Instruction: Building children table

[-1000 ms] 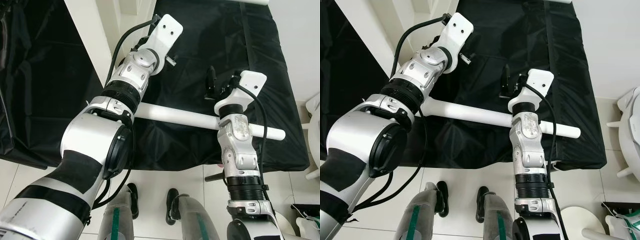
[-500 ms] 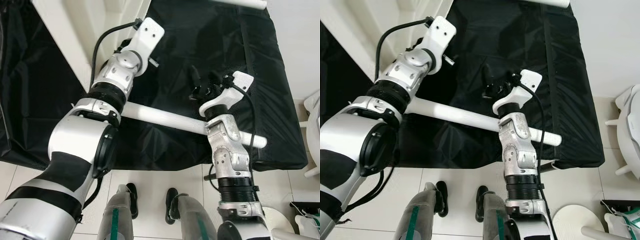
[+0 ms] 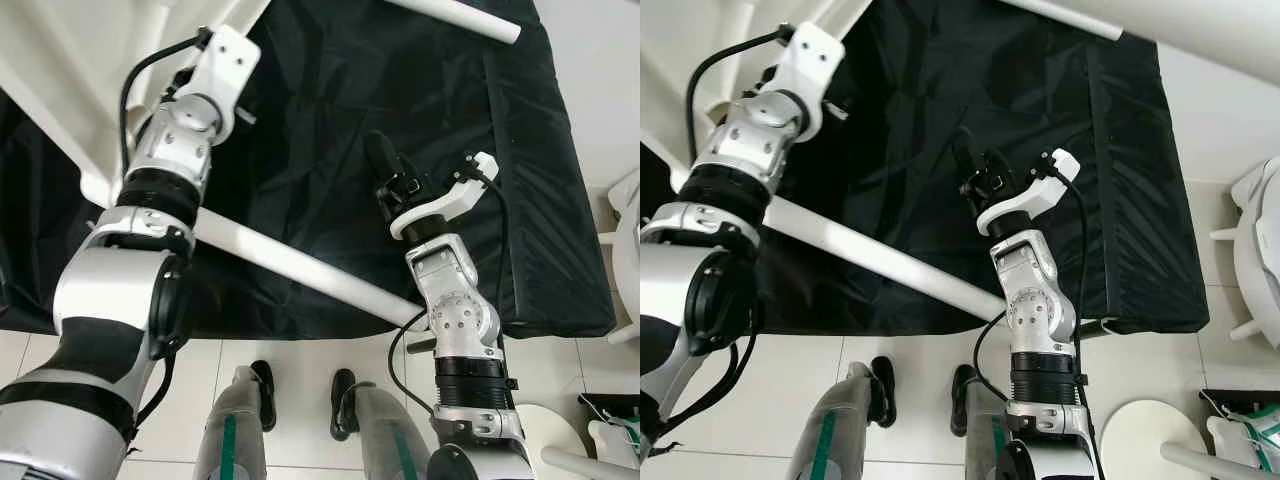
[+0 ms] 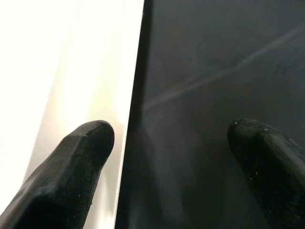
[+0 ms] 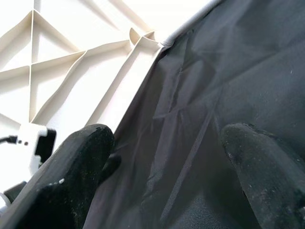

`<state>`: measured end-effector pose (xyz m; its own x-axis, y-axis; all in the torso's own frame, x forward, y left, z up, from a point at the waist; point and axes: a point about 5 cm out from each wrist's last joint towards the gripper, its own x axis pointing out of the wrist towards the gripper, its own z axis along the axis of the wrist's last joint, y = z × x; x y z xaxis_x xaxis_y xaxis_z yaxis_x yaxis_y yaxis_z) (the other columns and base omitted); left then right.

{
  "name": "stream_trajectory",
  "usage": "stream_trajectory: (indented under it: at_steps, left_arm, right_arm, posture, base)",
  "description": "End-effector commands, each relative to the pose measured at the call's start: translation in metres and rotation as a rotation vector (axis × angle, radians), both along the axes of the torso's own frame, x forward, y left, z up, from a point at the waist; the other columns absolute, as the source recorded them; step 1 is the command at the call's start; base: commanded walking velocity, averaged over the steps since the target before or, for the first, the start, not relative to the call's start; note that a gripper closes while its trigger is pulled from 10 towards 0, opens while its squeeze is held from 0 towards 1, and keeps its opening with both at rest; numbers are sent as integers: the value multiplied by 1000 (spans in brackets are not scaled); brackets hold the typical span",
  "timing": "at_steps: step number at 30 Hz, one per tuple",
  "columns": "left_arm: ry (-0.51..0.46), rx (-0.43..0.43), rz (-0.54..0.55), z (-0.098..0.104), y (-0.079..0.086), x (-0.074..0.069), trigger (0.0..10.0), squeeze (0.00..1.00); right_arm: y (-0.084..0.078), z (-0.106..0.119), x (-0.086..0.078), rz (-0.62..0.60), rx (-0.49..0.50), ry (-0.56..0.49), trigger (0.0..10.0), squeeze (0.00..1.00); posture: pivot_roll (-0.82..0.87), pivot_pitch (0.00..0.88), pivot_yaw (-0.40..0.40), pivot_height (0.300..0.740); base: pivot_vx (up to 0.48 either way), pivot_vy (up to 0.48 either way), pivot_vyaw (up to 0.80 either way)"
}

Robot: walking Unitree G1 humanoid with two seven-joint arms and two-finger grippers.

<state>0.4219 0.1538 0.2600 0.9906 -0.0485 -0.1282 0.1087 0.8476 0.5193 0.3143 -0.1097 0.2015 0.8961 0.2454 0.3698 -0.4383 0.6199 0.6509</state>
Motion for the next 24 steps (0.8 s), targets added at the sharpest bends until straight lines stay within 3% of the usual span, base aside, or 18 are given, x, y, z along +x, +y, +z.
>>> stream_trajectory:
  at_steps: [1, 2, 4, 7, 9, 10, 11, 13, 15, 16, 17, 24]
  left_arm:
    - [-410, 43, 694, 14, 33, -14, 10000, 0]
    - [-410, 43, 694, 14, 33, -14, 10000, 0]
    - [-435, -92, 568, 19, 11, -14, 10000, 0]
    - [-446, -140, 517, 22, 4, -14, 10000, 0]
    - [-468, -277, 339, 29, -22, -17, 10000, 0]
    - [-468, -277, 339, 29, -22, -17, 10000, 0]
    - [-467, -377, 206, 32, -39, -22, 10000, 0]
    - [-467, -377, 206, 32, -39, -22, 10000, 0]
    - [-452, -493, -27, 37, -66, -35, 10000, 0]
    - [-452, -493, -27, 37, -66, -35, 10000, 0]
    - [-420, -529, -193, 36, -82, -47, 10000, 0]
    - [-377, -516, -269, 26, -86, -58, 10000, 0]
  right_arm:
    - [-1, -4, -2, 23, 3, 11, 10000, 0]
    - [-1, -4, -2, 23, 3, 11, 10000, 0]
    - [-2, -3, -1, 39, 0, 11, 10000, 0]
    - [-2, -2, 0, 43, -1, 10, 10000, 0]
    - [-3, -1, 1, 47, -12, 5, 10000, 0]
    - [-3, -1, 1, 47, -12, 5, 10000, 0]
    - [-3, -1, 1, 47, -20, 3, 10000, 0]
    - [-3, -1, 1, 47, -20, 3, 10000, 0]
    - [-4, -1, 2, 47, -31, -1, 10000, 0]
    - [-4, -1, 2, 47, -31, -1, 10000, 0]
    - [-3, 0, 4, 46, -45, -7, 10000, 0]
    - [-2, 1, 6, 51, -59, -17, 10000, 0]
  posture:
    - [107, 310, -16, 740]
    - [107, 310, -16, 740]
    - [103, 307, -21, 740]
    - [103, 307, -21, 740]
    - [105, 303, -25, 740]
    - [105, 303, -25, 740]
    - [104, 298, -26, 740]
    - [104, 298, -26, 740]
    - [112, 290, -31, 740]
    - [112, 290, -31, 740]
    - [111, 281, -35, 740]
    - [113, 257, -42, 740]
  base:
    - [0, 0, 0]
    - [0, 0, 0]
    - [0, 0, 0]
    - [0, 0, 0]
    - [0, 0, 0]
    - [0, 0, 0]
    - [0, 0, 0]
    - [0, 0, 0]
    - [0, 0, 0]
    - [0, 0, 0]
    - [0, 0, 0]
    - [0, 0, 0]
